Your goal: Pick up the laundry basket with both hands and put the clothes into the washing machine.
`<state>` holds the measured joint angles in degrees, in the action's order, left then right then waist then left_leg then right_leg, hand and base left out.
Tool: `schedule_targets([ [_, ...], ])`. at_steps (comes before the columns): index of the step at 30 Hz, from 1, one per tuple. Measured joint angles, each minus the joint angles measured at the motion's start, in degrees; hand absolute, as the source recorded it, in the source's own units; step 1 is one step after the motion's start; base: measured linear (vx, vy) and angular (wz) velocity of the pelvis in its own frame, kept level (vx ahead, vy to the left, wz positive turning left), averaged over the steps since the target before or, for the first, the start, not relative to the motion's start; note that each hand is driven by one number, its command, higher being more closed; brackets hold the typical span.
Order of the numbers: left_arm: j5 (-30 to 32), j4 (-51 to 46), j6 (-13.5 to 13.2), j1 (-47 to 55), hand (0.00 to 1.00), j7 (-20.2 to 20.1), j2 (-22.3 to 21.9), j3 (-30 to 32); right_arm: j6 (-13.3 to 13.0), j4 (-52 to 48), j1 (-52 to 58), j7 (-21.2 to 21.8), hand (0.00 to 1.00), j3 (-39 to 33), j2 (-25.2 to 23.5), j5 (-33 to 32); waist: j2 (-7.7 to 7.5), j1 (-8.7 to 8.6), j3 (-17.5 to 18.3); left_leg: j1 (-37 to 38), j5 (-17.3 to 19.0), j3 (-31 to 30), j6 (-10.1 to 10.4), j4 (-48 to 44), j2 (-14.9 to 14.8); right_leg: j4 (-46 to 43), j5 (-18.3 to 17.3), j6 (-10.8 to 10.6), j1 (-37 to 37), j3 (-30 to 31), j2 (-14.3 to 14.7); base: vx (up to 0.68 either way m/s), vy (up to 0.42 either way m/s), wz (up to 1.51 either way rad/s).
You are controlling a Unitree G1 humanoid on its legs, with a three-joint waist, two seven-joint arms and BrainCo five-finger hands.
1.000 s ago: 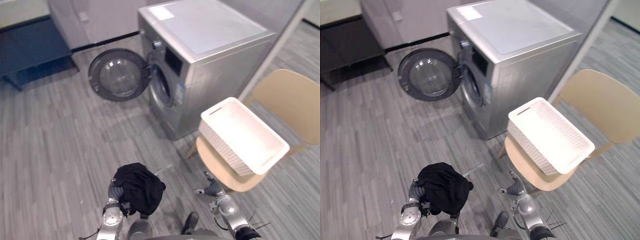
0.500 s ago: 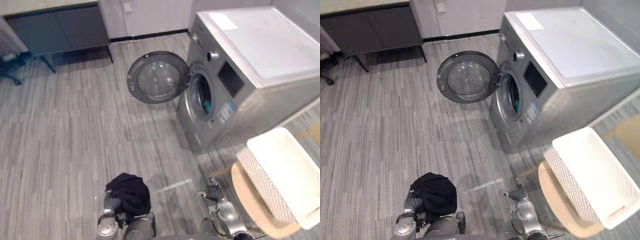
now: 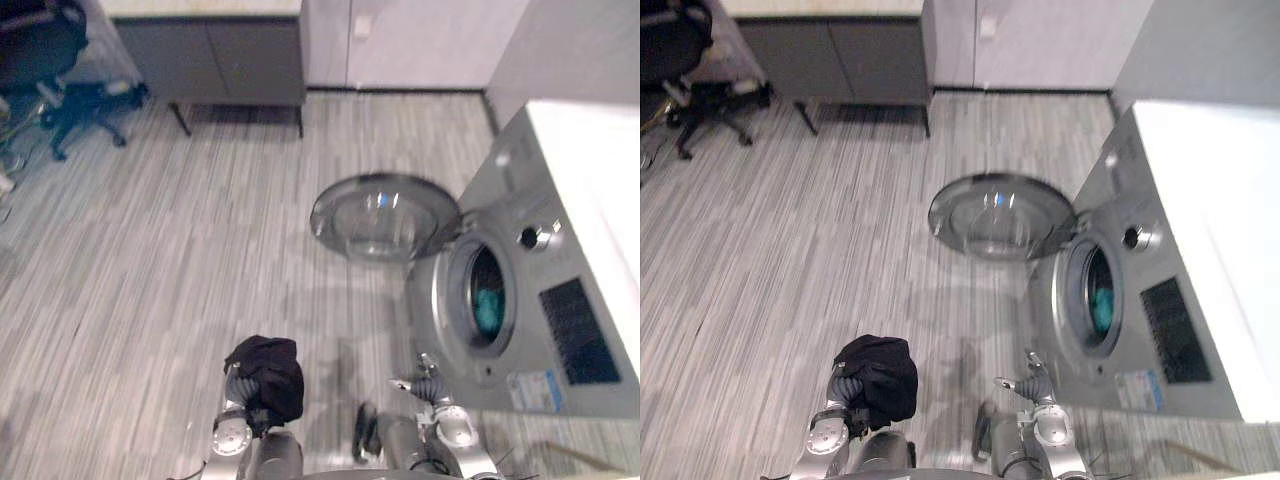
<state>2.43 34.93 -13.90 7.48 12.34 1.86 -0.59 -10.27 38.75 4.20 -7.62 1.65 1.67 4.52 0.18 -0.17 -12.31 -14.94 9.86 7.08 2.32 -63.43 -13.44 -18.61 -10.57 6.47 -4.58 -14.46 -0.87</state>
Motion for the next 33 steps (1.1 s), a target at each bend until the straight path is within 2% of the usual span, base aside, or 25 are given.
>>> schedule_targets([
  [2, 0.1, -1.4, -0.2, -0.7, 1.0, 0.0, 0.0, -0.9, -0.3, 0.3, 0.0, 0.0, 0.0, -0.8, -0.2, -0.7, -0.8, 0.72, 0.4, -5.4, 1.8, 2.2, -0.3, 4.7, -0.1, 4.8, 0.0, -0.1, 3.8, 1.3, 0.0, 0.56, -0.027, -0.32],
  [3, 0.5, -1.1, -0.2, -1.4, 1.0, -0.1, -0.1, -1.2, -0.3, 1.4, -0.4, 0.0, 0.0, -1.3, -0.2, -1.1, -0.77, 1.19, 0.3, -7.5, 2.7, 2.2, 0.2, 11.9, 0.9, 6.2, 0.1, -0.1, 5.5, 2.5, 0.0, 0.42, 0.057, -0.48],
  [4, 0.5, -0.8, -0.1, -1.7, 1.0, -0.3, -0.1, -1.3, -0.3, 2.2, -1.3, 0.0, 0.0, -1.5, -0.3, -1.1, -0.82, 1.1, 0.0, -8.0, 2.7, 0.7, 0.3, 18.3, 2.7, 6.5, 0.0, -0.2, 6.3, 3.6, -0.3, 0.4, 0.138, -0.6],
  [5, 0.5, -0.5, 0.0, -1.8, 1.0, -0.8, 0.0, -1.5, 0.0, 3.4, -1.9, 0.0, 0.0, -1.8, -0.4, -1.1, -1.06, 1.19, -0.1, -8.0, 2.4, -3.6, 0.8, 28.0, 5.5, 6.5, -0.1, -0.4, 7.2, 5.5, -0.9, 0.31, 0.154, -0.56],
  [6, 0.6, -0.5, 0.0, -1.7, 1.0, -1.0, 0.0, -1.6, 0.0, 3.9, -2.2, -0.1, 0.0, -2.0, -0.5, -1.1, -1.4, 1.27, -0.3, -7.9, 1.5, -6.5, 2.0, 33.5, 7.3, 6.4, -0.5, -1.1, 7.5, 6.9, -1.4, 0.38, 0.248, -1.07],
  [7, 0.6, -0.4, 0.0, -1.4, 1.0, -1.0, -0.2, -1.7, 0.0, 5.1, -2.8, -0.2, 0.0, -2.7, -0.5, -1.0, -1.17, 1.8, -0.3, -6.2, -2.2, -13.5, 4.9, 45.7, 9.4, 6.3, -1.9, -3.5, 8.2, 10.8, -1.9, 0.38, 0.328, -1.57],
  [8, 0.6, 0.4, -0.1, -0.9, 1.0, -1.0, -0.7, -2.0, -0.1, 5.4, -2.9, -0.2, 0.0, -2.8, 0.0, -0.5, 0.6, 3.11, 0.4, -4.7, -5.4, -18.3, 7.1, 52.3, 8.3, 6.2, -3.8, -6.6, 8.4, 14.8, -1.0, 0.37, 0.379, -1.81],
  [9, 0.6, 1.4, -0.1, -1.0, 1.0, -0.9, -1.1, -2.4, 0.0, 5.9, -3.0, -0.3, 0.0, -2.9, 0.2, -0.3, 0.81, 3.3, 0.6, -4.6, -11.3, -17.8, 6.6, 50.6, 7.8, 5.9, -5.6, -8.5, 8.9, 16.9, -0.7, 0.39, 0.465, -1.8],
  [10, 0.6, 3.9, 0.4, -2.0, 1.0, -0.9, 0.4, -2.4, 0.1, 6.5, -3.0, -0.3, 0.0, -2.9, -1.4, 0.0, -1.33, 3.16, 0.7, -4.9, -9.0, -14.4, 4.2, 45.8, 9.0, 3.9, -6.5, -9.6, 8.2, 20.6, -3.0, 0.29, 0.365, -1.46],
  [11, 0.6, 3.9, 0.7, -2.2, 1.0, -0.9, 1.1, -3.0, 0.1, 6.3, -2.4, -0.2, 0.0, -2.8, -2.0, 0.8, -2.5, 2.43, 1.2, -4.4, -7.0, -10.8, 2.8, 44.0, 9.2, 0.1, -6.3, -9.8, 6.2, 22.6, -4.4, 0.33, 0.389, -1.44],
  [13, 0.6, 3.9, 0.7, -2.2, 1.0, -1.0, 1.6, -4.2, 0.1, 6.3, -1.9, -0.1, 0.0, -2.5, -2.1, 1.1, -3.13, 2.26, 1.3, -1.5, -4.4, -5.7, 0.8, 42.7, 9.2, -4.9, -5.5, -11.2, 3.9, 23.9, -6.2, 0.23, 0.284, -1.51],
  [14, 0.6, 3.9, 0.8, -1.7, 1.0, -1.0, 1.8, -4.3, 0.1, 6.4, -2.2, -0.1, 0.0, -1.6, -1.8, 1.4, -3.26, 1.86, 1.4, 1.9, -2.5, 0.8, -1.1, 42.4, 8.4, -9.4, -3.9, -12.6, 1.4, 22.3, -8.4, 0.18, 0.258, -1.84],
  [15, 0.6, 3.8, 0.8, -1.7, 1.0, -1.0, 2.0, -4.2, 0.1, 6.4, -2.6, 0.0, 0.0, -0.9, -1.6, 1.6, -3.25, 1.38, 1.5, 3.3, -1.7, 3.5, -1.6, 42.5, 8.1, -10.5, -2.9, -12.0, 0.3, 19.5, -9.7, 0.2, 0.295, -2.09],
  [16, 0.6, 3.8, 0.8, -1.7, 1.0, -1.1, 2.5, -4.1, 0.1, 6.4, -3.0, 0.0, 0.0, 0.0, -1.7, 1.7, -3.16, 0.83, 1.8, 4.6, -0.9, 7.2, -2.0, 42.6, 7.4, -10.4, -1.4, -11.8, -1.0, 13.9, -11.7, 0.12, 0.182, -1.72],
  [18, 0.6, 3.6, 0.8, -2.5, 1.0, -1.1, 3.7, -4.0, 0.1, 6.7, -4.0, 0.1, 0.0, 1.1, -1.7, 1.7, -3.26, 0.71, 1.9, 6.9, -0.6, 13.8, -2.5, 44.3, 5.8, -8.6, 0.2, -9.4, -1.9, 0.1, -14.9, 0.1, 0.155, -1.7],
  [20, 0.5, 2.6, 0.9, -3.3, 1.0, -1.1, 4.8, -4.0, 0.1, 7.6, -5.1, 0.1, 0.0, 1.4, -1.6, 2.1, -3.3, 0.91, 1.9, 9.3, -0.6, 19.7, -2.6, 45.9, 4.4, -5.0, 0.9, -8.2, -1.4, -13.5, -15.9, 0.05, 0.095, -1.8],
  [21, 0.5, 2.6, 1.0, -3.7, 1.0, -1.2, 5.3, -4.0, 0.1, 7.6, -6.1, 0.1, 0.0, 1.6, -1.4, 2.8, -3.38, 0.91, 2.0, 10.4, -0.6, 21.5, -2.6, 46.3, 4.2, -2.0, 1.1, -8.1, -0.6, -18.4, -15.6, 0.04, 0.028, -1.76],
  [23, 0.5, 2.6, 1.2, -4.1, 1.0, -1.4, 5.3, -4.0, 0.2, 7.6, -6.1, 0.1, 0.0, 1.5, -0.4, 3.0, -2.57, -0.19, 1.9, 10.9, -0.5, 22.4, -2.4, 44.7, 3.0, 3.0, 2.9, -10.7, 0.8, -16.1, -13.2, 0.04, -0.103, -1.2],
  [25, 0.5, 2.4, 1.2, -4.2, 1.0, -2.4, 5.1, -4.0, 0.2, 7.6, -4.9, 0.1, 0.0, 1.6, 0.2, 3.4, -1.95, -0.72, 2.0, 10.7, 0.4, 23.3, -1.1, 38.2, -1.0, 5.9, 3.7, -10.6, 2.0, -13.3, -10.1, 0.05, -0.159, -0.99],
  [27, 0.5, 2.1, 1.1, -3.5, 1.0, -2.4, 5.1, -4.0, 0.1, 7.7, -4.0, 0.0, 0.0, 1.7, 0.7, 3.4, -1.48, -0.29, 2.0, 9.5, 0.4, 22.5, -1.1, 28.9, -5.6, 6.6, 3.3, -9.9, 3.0, -9.9, -7.3, 0.03, -0.14, -1.08],
  [28, 0.4, 2.1, 1.2, -2.6, 1.0, -2.4, 4.3, -4.3, 0.2, 7.7, -3.2, -0.3, 0.0, 1.7, 1.9, 3.3, 0.16, -0.36, 1.9, 8.6, -0.1, 19.6, -1.8, 22.9, -8.7, 6.4, 2.7, -9.0, 3.7, -7.1, -5.2, 0.09, -0.117, -1.4],
  [29, 0.4, 2.1, 1.2, -2.0, 1.0, -2.4, 3.6, -4.4, 0.4, 7.7, -2.8, -0.9, 0.0, 1.6, 2.9, 3.2, 0.75, -0.37, 1.9, 7.2, -3.3, 14.1, -3.5, 18.0, -8.8, 5.9, 2.2, -8.2, 3.9, -3.5, -3.8, 0.13, -0.092, -1.38],
  [30, 0.4, 2.1, 1.2, -1.9, 1.0, -2.4, 3.4, -4.5, 0.5, 7.7, -2.7, -1.1, 0.0, 1.6, 2.6, 3.2, 0.52, -0.24, 1.7, 5.9, -3.9, 11.8, -3.3, 16.3, -8.3, 6.0, 2.0, -7.7, 4.2, -2.2, -3.8, 0.15, -0.053, -1.22],
  [31, 0.4, 2.1, 1.2, -1.9, 1.0, -2.4, 2.8, -5.0, 0.6, 7.8, -2.5, -1.2, 0.0, 1.1, 3.1, 2.8, 0.32, -0.33, 1.4, 4.9, -0.2, 7.0, -0.4, 16.5, -5.6, 5.5, 2.0, -7.7, 4.1, 0.0, -3.8, 0.11, -0.015, -0.88],
  [33, 0.3, 1.8, 1.2, -1.8, 1.0, -2.4, 2.7, -6.0, 0.8, 8.1, -2.5, -1.3, 0.0, -0.2, 3.6, 2.8, 0.3, -0.11, 1.4, 4.7, 4.3, 0.1, 2.6, 23.5, -0.3, 4.4, 2.0, -7.7, 3.1, 4.0, -3.8, 0.11, 0.031, -1.11],
])
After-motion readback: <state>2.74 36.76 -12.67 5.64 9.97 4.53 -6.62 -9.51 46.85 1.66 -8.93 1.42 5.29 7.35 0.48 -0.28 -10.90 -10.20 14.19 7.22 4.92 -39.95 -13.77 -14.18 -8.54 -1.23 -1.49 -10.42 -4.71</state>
